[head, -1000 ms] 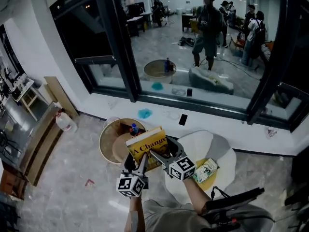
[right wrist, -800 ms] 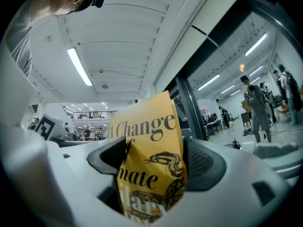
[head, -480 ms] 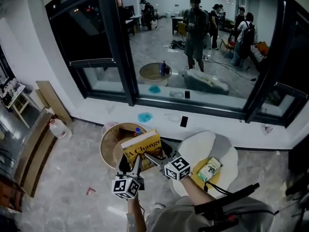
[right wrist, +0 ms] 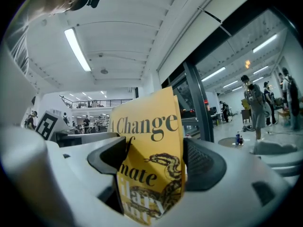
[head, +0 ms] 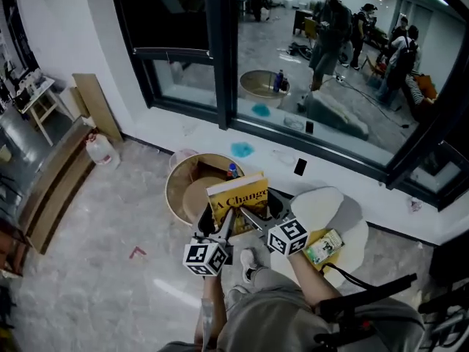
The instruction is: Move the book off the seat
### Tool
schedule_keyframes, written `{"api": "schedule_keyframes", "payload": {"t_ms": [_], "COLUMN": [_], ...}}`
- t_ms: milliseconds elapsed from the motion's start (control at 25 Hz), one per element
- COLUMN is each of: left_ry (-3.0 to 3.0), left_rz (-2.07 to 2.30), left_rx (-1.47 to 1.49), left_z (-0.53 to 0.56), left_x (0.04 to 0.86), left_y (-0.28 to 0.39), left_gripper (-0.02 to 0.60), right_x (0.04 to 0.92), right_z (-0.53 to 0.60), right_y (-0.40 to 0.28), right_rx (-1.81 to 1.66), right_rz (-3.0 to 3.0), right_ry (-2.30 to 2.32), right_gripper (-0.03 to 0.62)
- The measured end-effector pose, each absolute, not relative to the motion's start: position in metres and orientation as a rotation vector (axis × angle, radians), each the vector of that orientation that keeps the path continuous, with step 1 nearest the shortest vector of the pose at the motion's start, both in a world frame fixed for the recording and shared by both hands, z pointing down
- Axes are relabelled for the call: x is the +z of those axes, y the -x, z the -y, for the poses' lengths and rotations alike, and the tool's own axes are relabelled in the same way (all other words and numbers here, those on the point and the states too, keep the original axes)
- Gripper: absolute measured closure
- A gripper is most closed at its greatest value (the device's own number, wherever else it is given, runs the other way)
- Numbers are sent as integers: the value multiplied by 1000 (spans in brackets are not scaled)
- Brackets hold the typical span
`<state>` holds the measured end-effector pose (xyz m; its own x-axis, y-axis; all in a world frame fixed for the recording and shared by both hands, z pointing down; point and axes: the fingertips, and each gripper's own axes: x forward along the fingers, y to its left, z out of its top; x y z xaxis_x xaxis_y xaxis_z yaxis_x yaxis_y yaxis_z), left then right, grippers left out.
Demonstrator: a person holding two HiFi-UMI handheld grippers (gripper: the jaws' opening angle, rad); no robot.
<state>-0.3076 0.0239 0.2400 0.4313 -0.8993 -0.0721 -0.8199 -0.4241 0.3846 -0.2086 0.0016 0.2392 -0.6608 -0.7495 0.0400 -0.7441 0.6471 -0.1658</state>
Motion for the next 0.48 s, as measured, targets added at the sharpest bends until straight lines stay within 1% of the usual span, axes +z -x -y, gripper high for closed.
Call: {"api": "schedule_keyframes", "payload": {"t_ms": [480], "left_ry": [-2224], "left_rz": [1753], "left_rx": [-298], "left_z": [17], "left_x": [280], "left_y": [410], "left_gripper": [278], "right_x": [287], "right_z": [60], "right_y": [319], "right_rx": [-398], "right_rz": [-2945], "right_ry": [956], "right_gripper": [210]}}
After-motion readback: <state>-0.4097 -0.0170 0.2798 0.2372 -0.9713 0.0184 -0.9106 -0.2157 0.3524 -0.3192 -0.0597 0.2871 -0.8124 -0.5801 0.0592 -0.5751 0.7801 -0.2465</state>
